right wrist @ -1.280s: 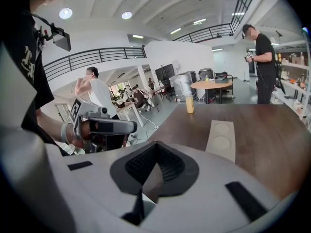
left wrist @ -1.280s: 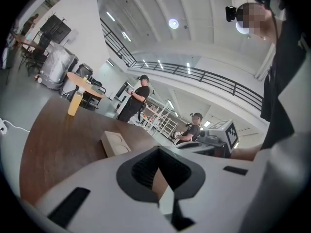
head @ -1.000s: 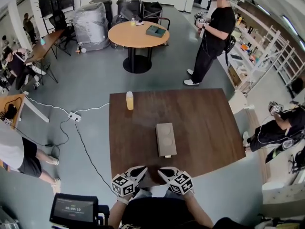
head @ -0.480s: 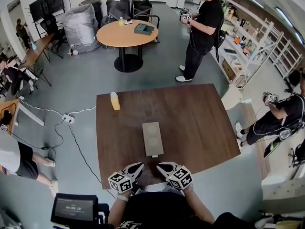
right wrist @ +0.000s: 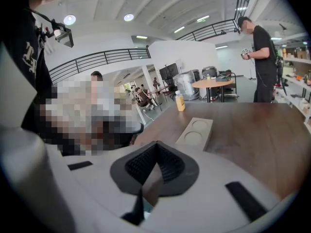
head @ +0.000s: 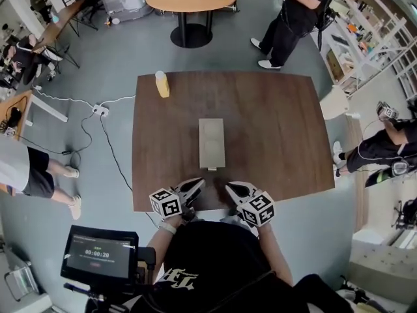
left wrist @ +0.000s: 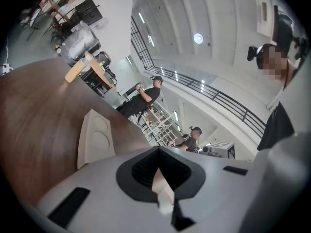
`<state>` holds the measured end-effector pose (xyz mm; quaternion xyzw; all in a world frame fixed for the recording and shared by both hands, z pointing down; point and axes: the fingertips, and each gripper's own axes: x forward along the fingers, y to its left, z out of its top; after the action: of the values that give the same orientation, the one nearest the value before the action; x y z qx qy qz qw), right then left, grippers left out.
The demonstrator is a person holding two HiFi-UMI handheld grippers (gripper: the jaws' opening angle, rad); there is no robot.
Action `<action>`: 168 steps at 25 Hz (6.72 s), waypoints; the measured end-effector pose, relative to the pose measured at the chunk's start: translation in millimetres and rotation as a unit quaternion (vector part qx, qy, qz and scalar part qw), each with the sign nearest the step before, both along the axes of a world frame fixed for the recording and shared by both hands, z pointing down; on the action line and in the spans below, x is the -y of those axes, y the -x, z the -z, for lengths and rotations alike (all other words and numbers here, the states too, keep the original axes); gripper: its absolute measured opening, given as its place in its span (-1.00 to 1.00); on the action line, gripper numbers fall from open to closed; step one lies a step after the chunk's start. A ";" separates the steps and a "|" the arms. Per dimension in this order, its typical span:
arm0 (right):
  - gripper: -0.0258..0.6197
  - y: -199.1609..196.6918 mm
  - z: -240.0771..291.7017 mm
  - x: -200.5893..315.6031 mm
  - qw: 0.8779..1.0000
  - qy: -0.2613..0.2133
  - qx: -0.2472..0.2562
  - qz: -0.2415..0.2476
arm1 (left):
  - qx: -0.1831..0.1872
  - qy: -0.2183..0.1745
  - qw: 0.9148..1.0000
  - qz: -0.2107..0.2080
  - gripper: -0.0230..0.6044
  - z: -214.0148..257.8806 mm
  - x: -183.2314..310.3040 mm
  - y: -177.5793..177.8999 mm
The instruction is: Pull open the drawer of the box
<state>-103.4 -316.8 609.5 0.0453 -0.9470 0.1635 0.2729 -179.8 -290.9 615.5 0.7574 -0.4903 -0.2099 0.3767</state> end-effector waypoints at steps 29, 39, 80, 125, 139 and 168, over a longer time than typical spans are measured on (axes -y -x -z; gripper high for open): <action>-0.96 -136.5 -26.7 -18.8 0.993 0.013 -0.065 -0.095 | -0.152 0.162 0.971 0.084 -0.76 -180.2 35.1 -8.3; -0.96 -167.7 -36.8 -44.6 0.989 0.021 -0.093 -0.113 | -0.230 0.161 0.951 0.132 -0.63 -216.4 32.3 -6.3; -0.96 -178.6 -52.5 -59.9 0.986 0.041 -0.102 -0.124 | -0.343 0.128 0.917 0.158 -0.82 -225.6 61.0 9.5; -0.96 -163.0 -59.2 -65.0 0.993 0.045 -0.099 -0.046 | -0.353 0.130 0.910 0.176 -0.84 -227.9 -13.2 -46.1; -0.96 -145.1 -64.8 -66.4 0.994 0.053 -0.096 -0.002 | -0.356 0.134 0.908 0.179 -0.84 -229.2 -34.7 -56.9; -0.96 -157.1 -74.3 -68.7 0.994 0.065 -0.087 0.022 | -0.367 0.139 0.897 0.201 -0.84 -231.5 -69.0 -82.1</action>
<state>53.7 -248.1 683.8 0.0209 -0.9079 0.2138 0.3599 -97.7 -221.9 847.0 0.4514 -0.4832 -0.4743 0.5812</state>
